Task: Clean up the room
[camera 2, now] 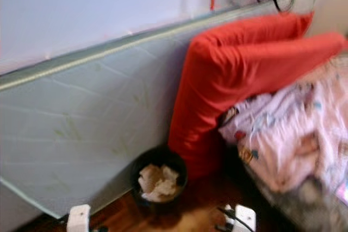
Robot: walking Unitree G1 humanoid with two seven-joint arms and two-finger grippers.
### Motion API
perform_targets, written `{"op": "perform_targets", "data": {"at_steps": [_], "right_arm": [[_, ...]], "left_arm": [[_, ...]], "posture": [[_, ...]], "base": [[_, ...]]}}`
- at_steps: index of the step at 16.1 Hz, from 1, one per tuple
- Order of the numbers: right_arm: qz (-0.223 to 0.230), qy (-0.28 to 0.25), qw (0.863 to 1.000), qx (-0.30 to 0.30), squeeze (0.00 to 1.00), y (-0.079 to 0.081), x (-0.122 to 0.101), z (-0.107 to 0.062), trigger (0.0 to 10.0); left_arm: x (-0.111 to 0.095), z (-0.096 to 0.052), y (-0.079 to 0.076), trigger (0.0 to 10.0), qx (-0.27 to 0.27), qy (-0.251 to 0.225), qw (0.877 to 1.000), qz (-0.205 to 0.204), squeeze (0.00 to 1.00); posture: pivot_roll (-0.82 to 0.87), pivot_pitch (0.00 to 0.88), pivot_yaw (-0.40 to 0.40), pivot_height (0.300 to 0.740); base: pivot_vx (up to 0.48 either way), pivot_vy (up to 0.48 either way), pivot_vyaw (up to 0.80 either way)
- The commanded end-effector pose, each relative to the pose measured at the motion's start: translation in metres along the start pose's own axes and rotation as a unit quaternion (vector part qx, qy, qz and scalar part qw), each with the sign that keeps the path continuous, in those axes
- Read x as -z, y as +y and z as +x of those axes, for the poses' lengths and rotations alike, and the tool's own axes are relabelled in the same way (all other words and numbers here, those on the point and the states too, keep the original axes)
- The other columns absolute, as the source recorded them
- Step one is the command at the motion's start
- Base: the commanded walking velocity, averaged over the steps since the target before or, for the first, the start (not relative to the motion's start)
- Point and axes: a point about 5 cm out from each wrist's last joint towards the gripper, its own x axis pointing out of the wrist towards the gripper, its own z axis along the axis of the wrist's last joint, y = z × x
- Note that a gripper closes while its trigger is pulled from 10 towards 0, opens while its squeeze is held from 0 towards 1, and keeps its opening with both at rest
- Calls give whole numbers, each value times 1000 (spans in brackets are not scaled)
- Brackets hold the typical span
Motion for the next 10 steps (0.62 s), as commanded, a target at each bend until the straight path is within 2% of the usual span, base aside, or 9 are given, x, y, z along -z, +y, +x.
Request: {"op": "perform_targets", "data": {"at_steps": [1, 2, 10], "right_arm": [[2, 6, 1000, 0, 0, 1, 4, -1, 10000], [1, 7, 1000, -1, 0, 0, 4, -1, 10000], [-5, 22, 1000, 1, 0, -7, 13, -4, 10000]], "left_arm": [[-1, 0, 3, 10000, -2, 0, 1000, 4, 0], [0, 0, 3, 10000, -3, 1, 1000, 5, 0], [0, 0, 2, 10000, -1, -3, 1000, -2, 0]], "posture": [[84, 0, 9, 740], [85, 0, 11, 740], [88, 0, 8, 740]], "base": [[0, 480, 0], [0, 480, 0], [0, 0, 0]]}}
